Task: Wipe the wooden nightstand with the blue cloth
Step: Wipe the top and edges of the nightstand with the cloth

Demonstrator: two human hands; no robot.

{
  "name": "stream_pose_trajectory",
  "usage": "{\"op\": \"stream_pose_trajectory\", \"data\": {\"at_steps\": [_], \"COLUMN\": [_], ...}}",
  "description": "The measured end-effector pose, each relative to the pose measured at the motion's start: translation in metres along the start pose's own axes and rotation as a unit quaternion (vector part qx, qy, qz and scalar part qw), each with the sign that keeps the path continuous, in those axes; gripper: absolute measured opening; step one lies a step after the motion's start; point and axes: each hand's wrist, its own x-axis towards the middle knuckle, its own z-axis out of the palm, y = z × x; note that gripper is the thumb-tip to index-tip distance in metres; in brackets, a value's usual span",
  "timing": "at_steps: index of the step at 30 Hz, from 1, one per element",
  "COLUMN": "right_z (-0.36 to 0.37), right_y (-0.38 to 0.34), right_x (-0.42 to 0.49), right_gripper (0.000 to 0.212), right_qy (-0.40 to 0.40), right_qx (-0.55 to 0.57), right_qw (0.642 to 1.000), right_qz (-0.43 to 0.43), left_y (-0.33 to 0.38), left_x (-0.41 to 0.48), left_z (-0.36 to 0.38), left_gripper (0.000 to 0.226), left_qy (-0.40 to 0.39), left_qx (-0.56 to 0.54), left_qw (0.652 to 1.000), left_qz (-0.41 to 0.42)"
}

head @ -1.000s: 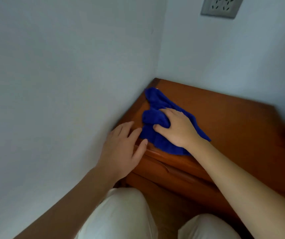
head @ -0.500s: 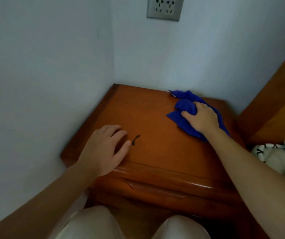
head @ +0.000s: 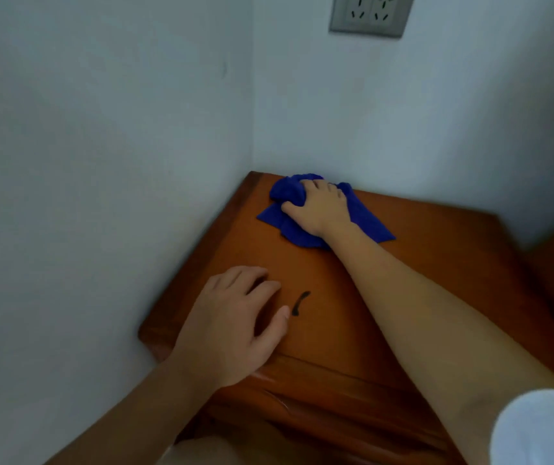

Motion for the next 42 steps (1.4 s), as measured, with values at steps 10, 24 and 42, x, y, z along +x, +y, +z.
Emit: {"op": "stream_pose_trajectory", "data": {"at_steps": [10,24,42], "right_z": [0.020,-0.066,-0.076], "right_y": [-0.058,0.157,0.172], "right_x": [0.004,-0.061,-0.221], "right_gripper": [0.070,0.060,0.057], "right_qy": [-0.034,0.039,0.091], "right_qx": [0.044,0.019,0.014], "right_qw": [0.994,0.994,0.984], "right_qz": [-0.092,0.103,0.153], "left_y": [-0.002,-0.003,0.001], "left_x": [-0.001,0.000,-0.001], "left_z": [-0.001,-0.005,-0.003], "left_gripper": [0.043,0.046,0.052], "left_qy": [-0.002,-0.011,-0.018], "left_qx": [-0.001,0.015,0.026], "left_qw": [1.000,1.000,0.999], "left_qz": [0.002,0.017,0.008]}}
